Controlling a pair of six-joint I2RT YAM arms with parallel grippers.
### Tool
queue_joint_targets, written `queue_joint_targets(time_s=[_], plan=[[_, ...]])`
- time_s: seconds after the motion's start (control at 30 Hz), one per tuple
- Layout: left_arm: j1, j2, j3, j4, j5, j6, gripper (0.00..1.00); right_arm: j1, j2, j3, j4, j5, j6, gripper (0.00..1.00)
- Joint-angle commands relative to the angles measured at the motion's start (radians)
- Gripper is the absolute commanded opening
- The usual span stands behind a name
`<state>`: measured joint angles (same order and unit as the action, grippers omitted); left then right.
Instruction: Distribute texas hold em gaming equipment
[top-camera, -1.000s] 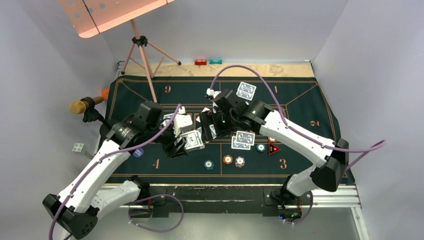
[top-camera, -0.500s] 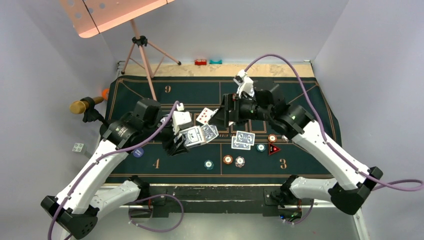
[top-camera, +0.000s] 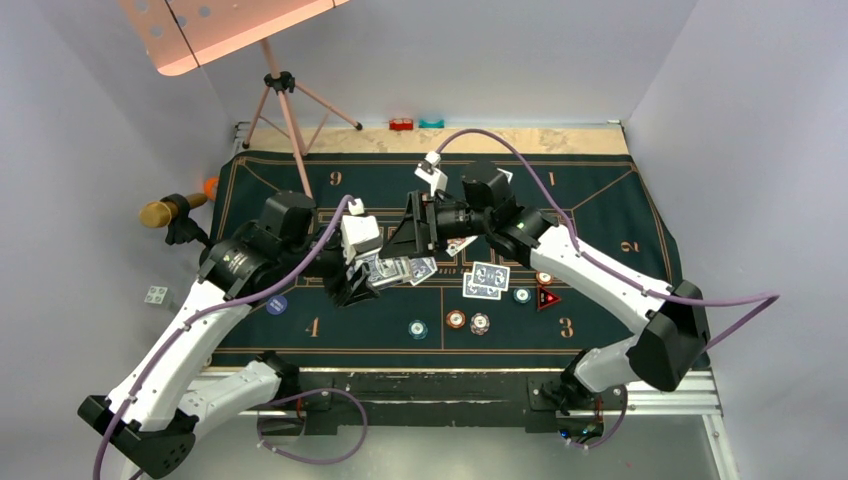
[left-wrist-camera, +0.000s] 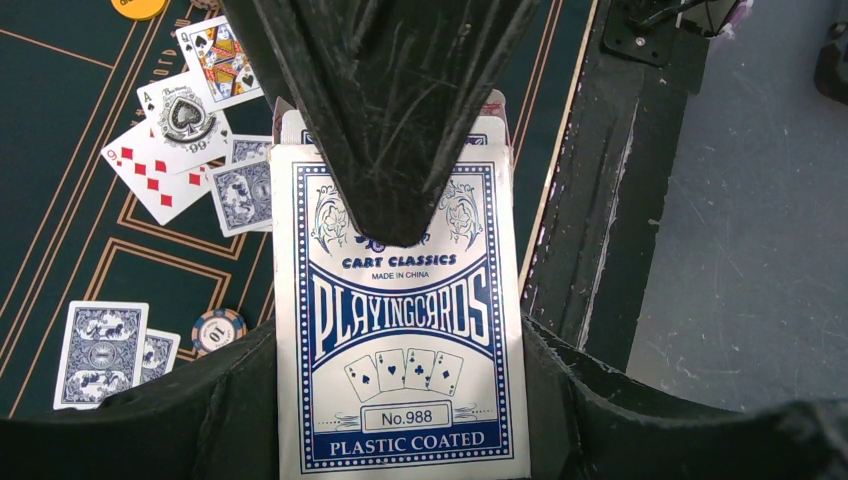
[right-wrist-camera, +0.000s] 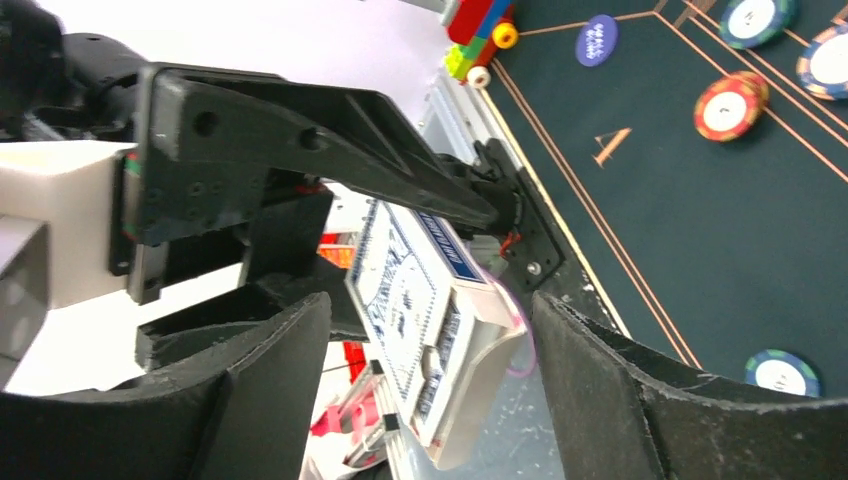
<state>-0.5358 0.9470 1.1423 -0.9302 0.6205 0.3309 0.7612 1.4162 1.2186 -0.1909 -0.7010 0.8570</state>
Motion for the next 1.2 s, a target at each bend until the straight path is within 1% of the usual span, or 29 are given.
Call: queue_joint_targets(time_s=[0.0,0.13,0.23,0.27,0.3,0.37,0.43,0.47,0.5,0.57,0.63,0.67,0.7,0.8,0.93,1.0,1.17], plan=[[0.008,-0.004,0.04,0.028,0.015,-0.02,0.0,0.019,-0.019,-0.033,0.184,-0.078,0.097,0.74],[0.008,0.003,0.043,0.03,0.004,-0.022,0.0,0.028,-0.018,-0.064,0.262,-0.091,0.14,0.58],[0.008,0.004,0.044,0.031,-0.007,-0.022,0.0,0.027,-0.022,-0.073,0.273,-0.093,0.154,0.33],[0.008,0.004,0.043,0.029,-0.012,-0.022,0.02,0.027,-0.023,-0.073,0.269,-0.093,0.153,0.26],[0.007,0.005,0.043,0.027,-0.015,-0.021,0.03,0.027,-0.024,-0.074,0.264,-0.094,0.151,0.2],[0.007,0.005,0.045,0.023,-0.02,-0.02,0.06,0.027,-0.025,-0.074,0.259,-0.099,0.15,0.14],[0.008,0.003,0.048,0.015,-0.028,-0.017,0.09,0.026,-0.025,-0.073,0.256,-0.103,0.151,0.1],[0.008,0.002,0.05,0.011,-0.034,-0.016,0.14,0.026,-0.025,-0.072,0.255,-0.104,0.151,0.07],[0.008,0.0,0.05,0.005,-0.041,-0.015,0.26,0.026,-0.025,-0.071,0.256,-0.105,0.152,0.05],[0.007,-0.003,0.051,-0.004,-0.056,-0.016,0.56,0.024,-0.022,-0.07,0.25,-0.109,0.151,0.0],[0.007,-0.008,0.056,-0.021,-0.063,-0.01,0.86,0.022,-0.018,-0.068,0.239,-0.11,0.146,0.0],[0.007,-0.011,0.06,-0.031,-0.068,-0.009,0.98,0.02,-0.016,-0.069,0.233,-0.112,0.141,0.0],[0.007,-0.013,0.065,-0.042,-0.075,-0.007,0.99,0.018,-0.015,-0.071,0.228,-0.112,0.138,0.0],[0.007,-0.021,0.082,-0.076,-0.094,-0.006,1.0,0.016,-0.004,-0.069,0.197,-0.11,0.113,0.0],[0.019,-0.027,0.122,-0.144,-0.116,0.0,1.0,0.015,0.031,-0.058,0.09,-0.094,0.028,0.0],[0.039,-0.028,0.146,-0.171,-0.136,-0.001,1.0,0.015,0.069,-0.057,0.049,-0.087,-0.015,0.0],[0.12,-0.042,0.17,-0.154,-0.233,-0.051,1.0,0.018,0.171,-0.043,-0.019,-0.069,-0.108,0.0]])
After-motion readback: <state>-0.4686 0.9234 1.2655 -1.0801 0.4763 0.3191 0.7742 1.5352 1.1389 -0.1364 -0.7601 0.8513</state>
